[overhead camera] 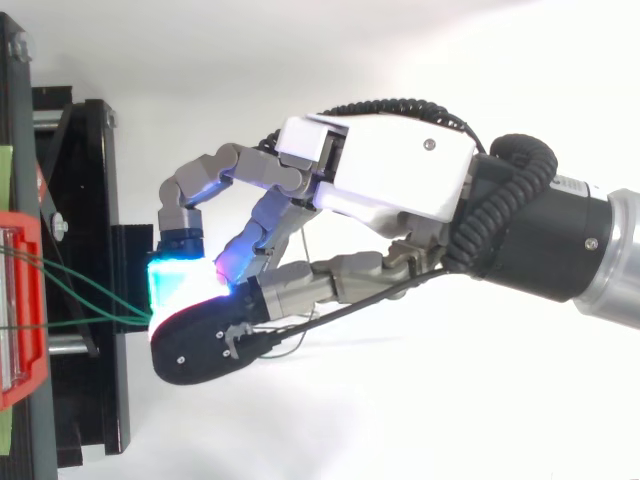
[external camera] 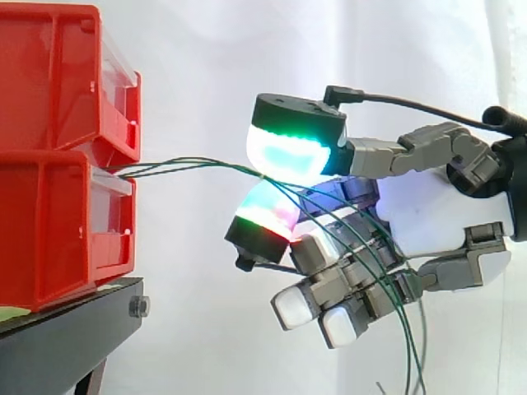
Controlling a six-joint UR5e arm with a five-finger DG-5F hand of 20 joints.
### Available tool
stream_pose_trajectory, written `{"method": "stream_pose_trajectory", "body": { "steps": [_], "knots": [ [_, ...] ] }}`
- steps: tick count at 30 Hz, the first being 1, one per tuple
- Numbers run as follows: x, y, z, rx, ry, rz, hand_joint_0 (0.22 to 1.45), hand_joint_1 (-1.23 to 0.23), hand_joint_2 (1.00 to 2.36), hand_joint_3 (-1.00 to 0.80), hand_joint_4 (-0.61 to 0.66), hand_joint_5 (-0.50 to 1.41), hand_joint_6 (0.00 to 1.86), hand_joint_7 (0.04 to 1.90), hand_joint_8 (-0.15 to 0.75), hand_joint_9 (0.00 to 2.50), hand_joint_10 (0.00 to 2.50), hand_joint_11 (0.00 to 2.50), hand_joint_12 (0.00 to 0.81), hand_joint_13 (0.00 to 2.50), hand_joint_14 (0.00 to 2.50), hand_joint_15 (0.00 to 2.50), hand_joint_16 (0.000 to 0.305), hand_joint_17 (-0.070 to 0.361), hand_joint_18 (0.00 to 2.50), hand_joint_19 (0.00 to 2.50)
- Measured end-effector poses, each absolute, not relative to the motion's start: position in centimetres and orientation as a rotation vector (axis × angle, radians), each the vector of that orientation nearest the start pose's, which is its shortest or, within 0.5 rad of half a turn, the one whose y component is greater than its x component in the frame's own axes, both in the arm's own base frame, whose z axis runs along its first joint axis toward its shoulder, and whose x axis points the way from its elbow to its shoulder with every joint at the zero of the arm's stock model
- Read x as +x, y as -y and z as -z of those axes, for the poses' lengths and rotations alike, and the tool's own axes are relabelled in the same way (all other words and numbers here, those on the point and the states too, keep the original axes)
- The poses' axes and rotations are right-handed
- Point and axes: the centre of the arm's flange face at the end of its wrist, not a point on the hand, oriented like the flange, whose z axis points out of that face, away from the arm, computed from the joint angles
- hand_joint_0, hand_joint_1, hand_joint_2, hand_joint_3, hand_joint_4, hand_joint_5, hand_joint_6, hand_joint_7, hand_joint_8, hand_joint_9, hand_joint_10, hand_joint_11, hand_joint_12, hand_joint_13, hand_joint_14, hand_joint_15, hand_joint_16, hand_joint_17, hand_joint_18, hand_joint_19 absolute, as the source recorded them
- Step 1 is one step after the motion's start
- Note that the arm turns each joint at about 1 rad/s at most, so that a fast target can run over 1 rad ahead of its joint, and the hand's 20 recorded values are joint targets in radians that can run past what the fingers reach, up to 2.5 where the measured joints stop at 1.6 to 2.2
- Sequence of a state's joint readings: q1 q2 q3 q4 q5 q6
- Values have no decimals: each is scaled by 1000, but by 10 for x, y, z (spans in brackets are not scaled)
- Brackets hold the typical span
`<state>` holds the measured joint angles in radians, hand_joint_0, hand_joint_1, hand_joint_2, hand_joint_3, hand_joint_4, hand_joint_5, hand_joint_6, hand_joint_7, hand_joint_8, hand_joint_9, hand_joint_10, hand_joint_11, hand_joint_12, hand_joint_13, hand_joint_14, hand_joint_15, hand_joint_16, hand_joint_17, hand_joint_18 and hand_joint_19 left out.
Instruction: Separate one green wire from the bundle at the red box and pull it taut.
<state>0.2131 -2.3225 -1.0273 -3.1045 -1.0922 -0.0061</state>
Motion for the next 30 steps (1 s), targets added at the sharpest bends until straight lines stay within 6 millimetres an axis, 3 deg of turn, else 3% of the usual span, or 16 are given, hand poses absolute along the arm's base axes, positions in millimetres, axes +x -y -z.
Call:
{"method": "stream_pose_trajectory", "body": {
  "steps": [6,14,21,30],
  "knots": [
    [765,18,-278,1393,-1154,-884,496,-547,1000,-500,120,-148,886,1126,286,1150,19,861,378,1003,19,487,52,116,954,578],
    [765,18,-277,1394,-1154,-882,592,-800,1000,-500,100,-167,891,1125,261,1095,21,896,352,965,20,503,47,106,906,586],
    [765,18,-277,1394,-1154,-880,640,-821,1010,-384,61,-171,897,1161,256,1083,22,893,343,957,19,501,47,105,896,583],
    [765,18,-278,1393,-1154,-881,584,-589,1011,-353,89,-153,882,1154,267,1137,22,864,356,971,19,513,48,107,897,625]
  ]
}}
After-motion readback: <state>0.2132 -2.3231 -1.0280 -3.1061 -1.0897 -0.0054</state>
